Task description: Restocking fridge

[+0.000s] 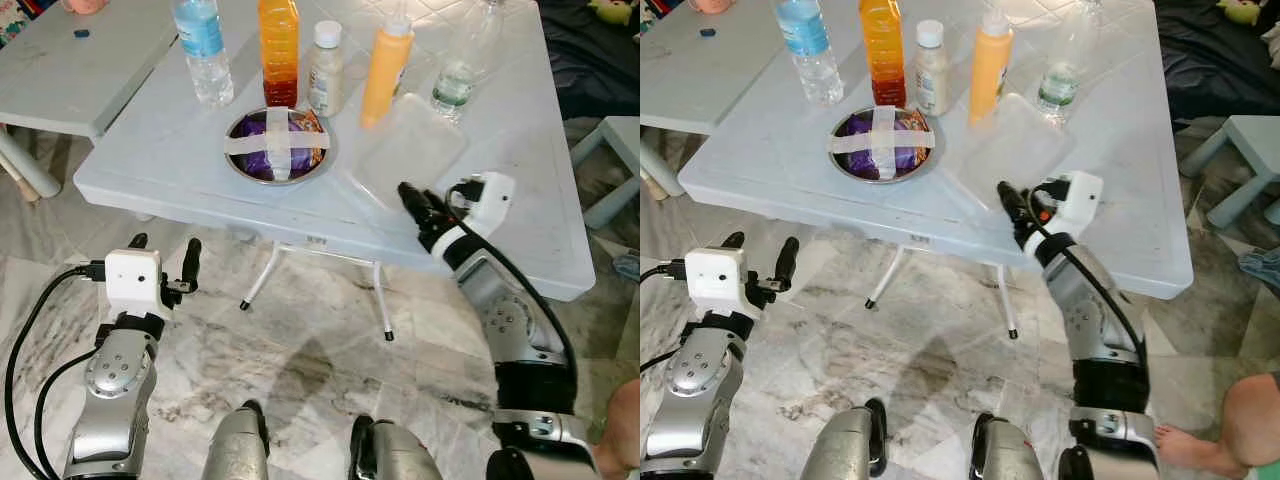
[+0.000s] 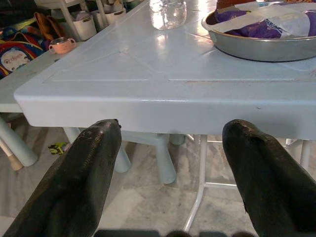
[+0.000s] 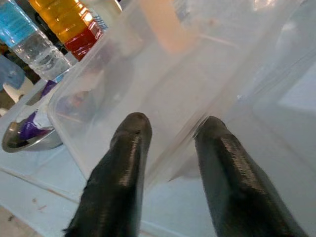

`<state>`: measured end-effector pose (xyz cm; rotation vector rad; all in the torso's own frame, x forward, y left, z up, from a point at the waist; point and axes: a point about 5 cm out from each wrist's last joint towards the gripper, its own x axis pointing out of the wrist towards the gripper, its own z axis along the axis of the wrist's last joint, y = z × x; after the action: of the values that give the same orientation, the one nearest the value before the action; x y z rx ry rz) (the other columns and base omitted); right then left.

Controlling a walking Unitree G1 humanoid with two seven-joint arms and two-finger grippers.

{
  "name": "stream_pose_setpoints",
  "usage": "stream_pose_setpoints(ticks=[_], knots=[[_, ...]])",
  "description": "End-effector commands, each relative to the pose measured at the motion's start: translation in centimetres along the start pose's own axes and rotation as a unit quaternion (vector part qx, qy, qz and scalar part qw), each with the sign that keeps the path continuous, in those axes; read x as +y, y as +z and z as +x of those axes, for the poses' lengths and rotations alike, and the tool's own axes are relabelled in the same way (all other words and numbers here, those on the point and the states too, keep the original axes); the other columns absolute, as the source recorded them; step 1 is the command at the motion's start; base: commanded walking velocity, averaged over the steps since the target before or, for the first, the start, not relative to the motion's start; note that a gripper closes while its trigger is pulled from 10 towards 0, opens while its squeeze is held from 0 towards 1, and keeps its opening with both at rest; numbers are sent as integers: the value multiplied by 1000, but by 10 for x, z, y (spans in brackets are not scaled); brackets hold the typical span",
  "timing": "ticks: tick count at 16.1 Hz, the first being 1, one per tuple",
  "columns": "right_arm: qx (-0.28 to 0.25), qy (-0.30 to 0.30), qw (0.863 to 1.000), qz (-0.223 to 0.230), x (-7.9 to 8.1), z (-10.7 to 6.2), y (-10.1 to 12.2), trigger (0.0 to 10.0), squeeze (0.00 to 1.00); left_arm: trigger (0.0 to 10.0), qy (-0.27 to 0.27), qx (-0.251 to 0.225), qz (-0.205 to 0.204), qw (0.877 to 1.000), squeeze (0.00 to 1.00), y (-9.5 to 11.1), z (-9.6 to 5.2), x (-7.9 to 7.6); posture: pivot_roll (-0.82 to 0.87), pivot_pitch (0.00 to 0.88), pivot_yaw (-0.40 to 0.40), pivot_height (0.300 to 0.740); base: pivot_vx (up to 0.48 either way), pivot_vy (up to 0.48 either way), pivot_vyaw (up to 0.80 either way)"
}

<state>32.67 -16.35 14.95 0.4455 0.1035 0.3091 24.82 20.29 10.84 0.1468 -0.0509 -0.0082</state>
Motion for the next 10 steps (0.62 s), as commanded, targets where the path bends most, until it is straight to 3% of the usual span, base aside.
stream_pose_setpoints(ticks=[1, 2, 3, 4, 8, 10], knots=[[14, -4, 1000, -16, -5, 0, 0, 10000, 1000, 10000, -2, 11, 5, 1000, 0, -3, -1, 0, 107, 174, 42, 740, 0, 0, 0], [14, 0, 1000, -28, -6, 0, 3, 10000, 1000, 10000, -3, 11, 5, 1000, 0, -3, -1, 0, 106, 174, 44, 740, 0, 0, 0], [17, 3, 998, -55, -8, 1, 6, 10000, 255, 10000, -4, 11, 5, 1000, 0, -3, 0, -1, 105, 175, 45, 740, 0, 0, 0], [19, 22, 996, -86, -7, 2, 11, 10000, 0, 10000, -7, 10, 6, 1000, 0, -3, 1, -2, 103, 176, 47, 740, 0, 0, 0], [22, 13, 985, -171, -8, 4, 20, 10000, 0, 10000, -8, 10, 6, 1000, 0, -3, 1, -3, 99, 176, 45, 740, 0, 0, 0], [-25, 29, 989, -142, -6, 5, 31, 10000, 0, 10000, -8, 11, 6, 1000, 0, -3, 1, -3, 98, 177, 43, 740, 0, 0, 0]])
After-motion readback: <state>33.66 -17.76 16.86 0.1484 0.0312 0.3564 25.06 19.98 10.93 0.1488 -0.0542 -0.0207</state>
